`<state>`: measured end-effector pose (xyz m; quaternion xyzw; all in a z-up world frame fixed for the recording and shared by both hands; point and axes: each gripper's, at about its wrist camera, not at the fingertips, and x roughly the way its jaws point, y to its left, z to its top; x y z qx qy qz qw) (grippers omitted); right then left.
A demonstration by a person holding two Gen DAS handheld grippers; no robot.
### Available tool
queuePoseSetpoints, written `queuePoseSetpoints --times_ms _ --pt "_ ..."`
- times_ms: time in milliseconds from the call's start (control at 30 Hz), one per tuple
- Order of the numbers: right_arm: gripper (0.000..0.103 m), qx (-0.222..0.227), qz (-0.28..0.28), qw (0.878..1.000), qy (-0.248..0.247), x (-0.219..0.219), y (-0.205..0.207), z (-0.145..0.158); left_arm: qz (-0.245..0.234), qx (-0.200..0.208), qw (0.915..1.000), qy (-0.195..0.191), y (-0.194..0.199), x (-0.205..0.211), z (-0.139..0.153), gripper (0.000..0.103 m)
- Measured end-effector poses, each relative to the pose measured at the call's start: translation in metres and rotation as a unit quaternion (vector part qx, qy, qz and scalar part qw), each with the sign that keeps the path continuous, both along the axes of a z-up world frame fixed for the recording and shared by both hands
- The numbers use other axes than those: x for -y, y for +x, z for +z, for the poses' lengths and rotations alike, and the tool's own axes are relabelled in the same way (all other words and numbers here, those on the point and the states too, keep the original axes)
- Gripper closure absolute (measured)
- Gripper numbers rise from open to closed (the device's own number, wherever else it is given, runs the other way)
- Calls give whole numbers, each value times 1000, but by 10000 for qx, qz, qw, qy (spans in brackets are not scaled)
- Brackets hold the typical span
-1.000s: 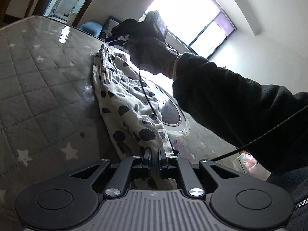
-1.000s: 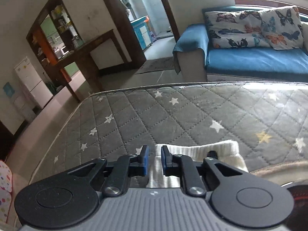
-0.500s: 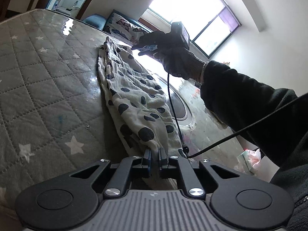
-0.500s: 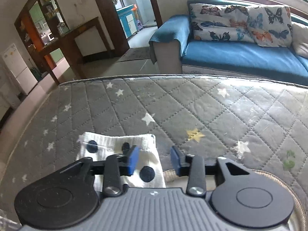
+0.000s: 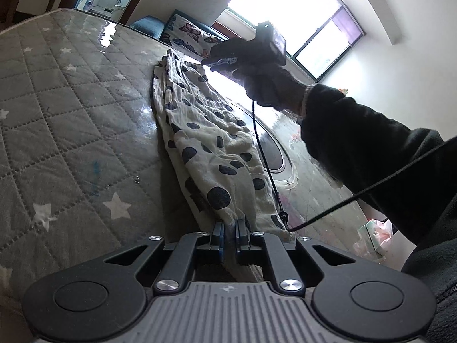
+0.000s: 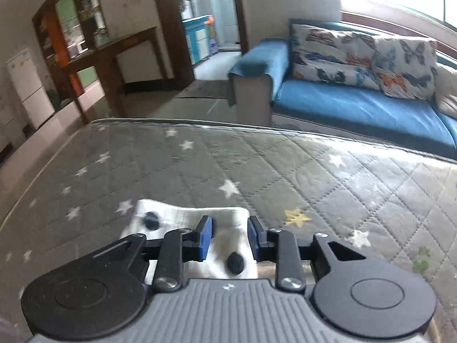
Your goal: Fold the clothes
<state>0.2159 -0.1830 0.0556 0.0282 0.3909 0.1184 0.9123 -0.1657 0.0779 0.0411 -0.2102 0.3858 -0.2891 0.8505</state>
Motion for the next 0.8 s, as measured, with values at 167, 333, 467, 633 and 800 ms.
queuePoseSetpoints --times_ms 167,333,467,633,800 --pt "76 -411 716 9965 129 -23 -19 9 -31 41 10000 23 -1 1 0 94" --pt "75 -871 1276 9880 -56 -56 -44 3 68 -43 10000 9 -3 -5 -1 93" --pt "74 -817 1447 9851 -441 -63 -60 9 47 40 10000 34 -4 -8 5 88" --pt "74 -741 1394 9843 -791 -57 -63 27 114 267 9995 86 0 -11 20 84" --pt "74 -806 1415 9845 -653 -65 -59 29 58 385 9992 100 19 0 25 84"
